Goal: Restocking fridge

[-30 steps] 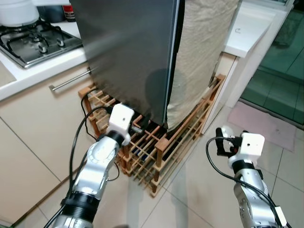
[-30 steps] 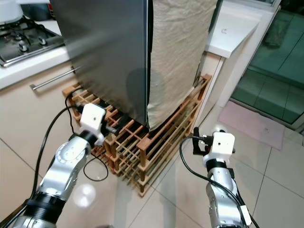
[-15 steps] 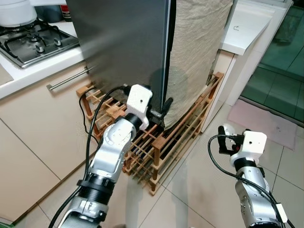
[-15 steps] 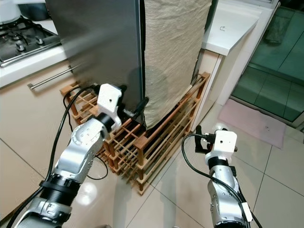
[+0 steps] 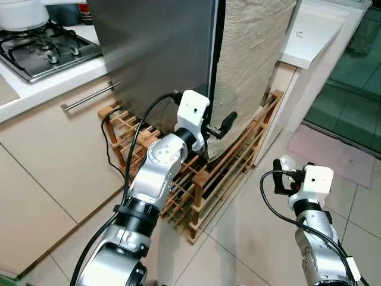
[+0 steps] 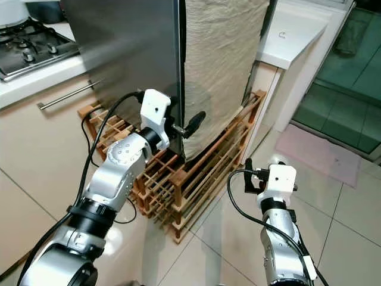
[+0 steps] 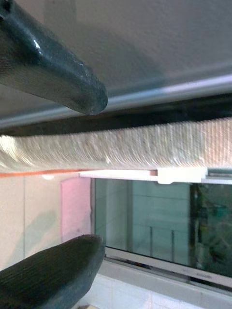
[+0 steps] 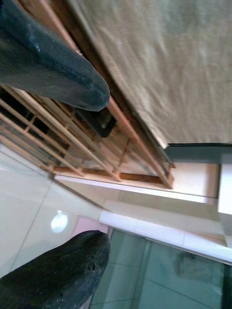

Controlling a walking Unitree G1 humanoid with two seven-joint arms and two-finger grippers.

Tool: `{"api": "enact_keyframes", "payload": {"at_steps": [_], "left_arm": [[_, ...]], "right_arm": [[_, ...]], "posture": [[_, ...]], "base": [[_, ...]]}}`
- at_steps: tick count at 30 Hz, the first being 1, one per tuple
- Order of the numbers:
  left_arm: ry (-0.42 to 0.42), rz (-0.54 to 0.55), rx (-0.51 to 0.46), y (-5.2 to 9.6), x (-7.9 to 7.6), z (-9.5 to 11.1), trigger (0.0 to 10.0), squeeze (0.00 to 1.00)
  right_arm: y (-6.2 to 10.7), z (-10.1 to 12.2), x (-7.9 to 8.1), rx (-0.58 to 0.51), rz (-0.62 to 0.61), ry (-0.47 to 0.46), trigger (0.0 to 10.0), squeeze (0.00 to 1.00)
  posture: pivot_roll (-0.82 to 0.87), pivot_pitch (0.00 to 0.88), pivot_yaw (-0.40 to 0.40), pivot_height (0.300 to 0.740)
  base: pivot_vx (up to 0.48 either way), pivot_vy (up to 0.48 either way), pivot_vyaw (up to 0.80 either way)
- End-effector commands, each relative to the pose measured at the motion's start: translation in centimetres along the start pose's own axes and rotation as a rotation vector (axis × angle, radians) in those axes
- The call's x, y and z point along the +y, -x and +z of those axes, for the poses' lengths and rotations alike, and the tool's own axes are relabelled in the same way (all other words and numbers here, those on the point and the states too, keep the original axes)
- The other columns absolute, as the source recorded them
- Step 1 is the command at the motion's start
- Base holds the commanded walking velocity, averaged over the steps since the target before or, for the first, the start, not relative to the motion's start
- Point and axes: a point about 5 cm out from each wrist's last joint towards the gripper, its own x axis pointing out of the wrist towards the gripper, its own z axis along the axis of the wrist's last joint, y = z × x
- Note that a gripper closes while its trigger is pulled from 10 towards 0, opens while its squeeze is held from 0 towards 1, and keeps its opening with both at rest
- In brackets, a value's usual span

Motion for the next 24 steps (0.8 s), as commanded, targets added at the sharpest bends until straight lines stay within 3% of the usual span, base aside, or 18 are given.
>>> {"api": "enact_keyframes", "payload": {"at_steps": [1, 11, 24], "left_arm": [[-0.01, 0.0, -0.008, -0.3, 0.1, 0.4, 10.0, 0.0], [-0.021, 0.011, 0.012, -0.8, 0.5, 0.0, 10.0, 0.0], [0.002, -0.022, -0.001, -1.7, -0.7, 0.2, 10.0, 0.0]], "right_arm": [[0.0, 0.3, -0.1, -0.02, 0.0, 0.0, 10.0, 0.0], [0.3, 0.2, -0.1, -0.012, -0.003, 0.003, 10.0, 0.0], [0.3, 0.2, 0.0, -0.011, 0.002, 0.006, 10.0, 0.0]], "posture": [[0.07, 0.0, -0.001, 0.732], [0.06, 0.0, -0.001, 0.732], [0.07, 0.0, 0.001, 0.732]], "base": [[0.0, 0.0, 0.0], [0.0, 0.0, 0.0], [0.0, 0.0, 0.0]]}}
